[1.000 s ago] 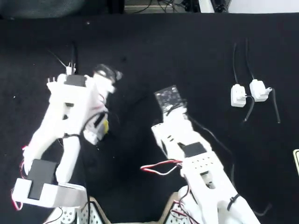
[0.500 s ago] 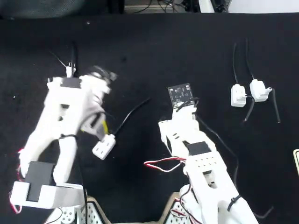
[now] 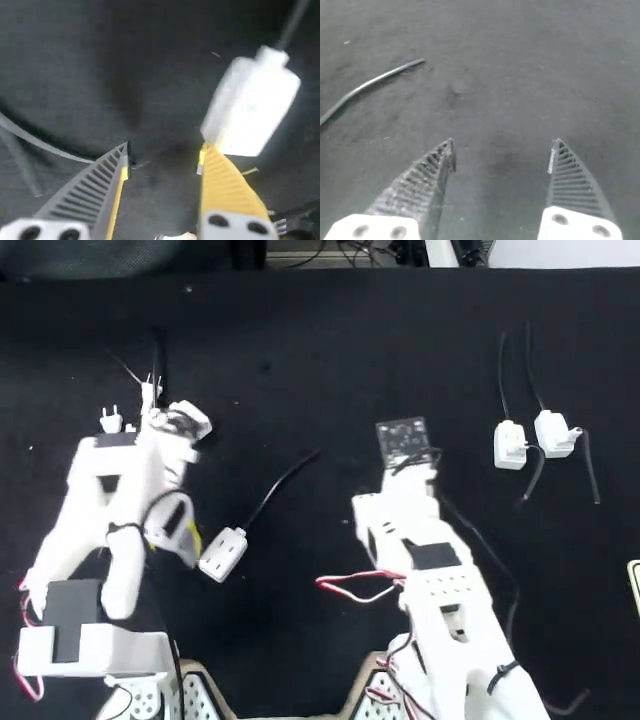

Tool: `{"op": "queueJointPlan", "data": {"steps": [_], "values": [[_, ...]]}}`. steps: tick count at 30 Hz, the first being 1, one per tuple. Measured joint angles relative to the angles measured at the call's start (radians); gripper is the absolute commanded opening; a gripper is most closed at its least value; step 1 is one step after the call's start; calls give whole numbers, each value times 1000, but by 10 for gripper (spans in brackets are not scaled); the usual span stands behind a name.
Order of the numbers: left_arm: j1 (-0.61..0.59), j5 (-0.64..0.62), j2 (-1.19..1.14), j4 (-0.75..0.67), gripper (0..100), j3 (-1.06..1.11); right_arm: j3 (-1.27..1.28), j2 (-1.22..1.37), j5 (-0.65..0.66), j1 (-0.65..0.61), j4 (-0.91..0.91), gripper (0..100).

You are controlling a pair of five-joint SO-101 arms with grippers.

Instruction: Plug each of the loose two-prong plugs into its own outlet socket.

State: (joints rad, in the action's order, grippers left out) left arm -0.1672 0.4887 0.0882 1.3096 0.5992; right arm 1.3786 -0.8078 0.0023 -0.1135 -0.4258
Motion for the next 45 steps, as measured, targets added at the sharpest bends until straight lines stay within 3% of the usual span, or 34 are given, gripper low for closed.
{"op": "queueJointPlan", "data": {"steps": [11,14,21,24,29,33,37,45], "values": [[436,-218,25,-64,216,84,0,0,-34,38,2,283],[508,-239,25,-64,216,84,0,0,-34,38,2,283],[523,-242,40,15,216,74,0,0,-46,97,2,283],[497,-242,60,92,216,6,-3,0,-104,158,3,283],[456,-244,64,98,216,-112,-21,0,-149,196,3,283],[505,-249,64,17,216,-126,-21,0,-152,196,3,283],[560,-255,63,-172,216,-63,-21,0,-152,196,3,283],[565,-404,-109,-457,216,-2,-21,0,-152,196,3,283]]}}
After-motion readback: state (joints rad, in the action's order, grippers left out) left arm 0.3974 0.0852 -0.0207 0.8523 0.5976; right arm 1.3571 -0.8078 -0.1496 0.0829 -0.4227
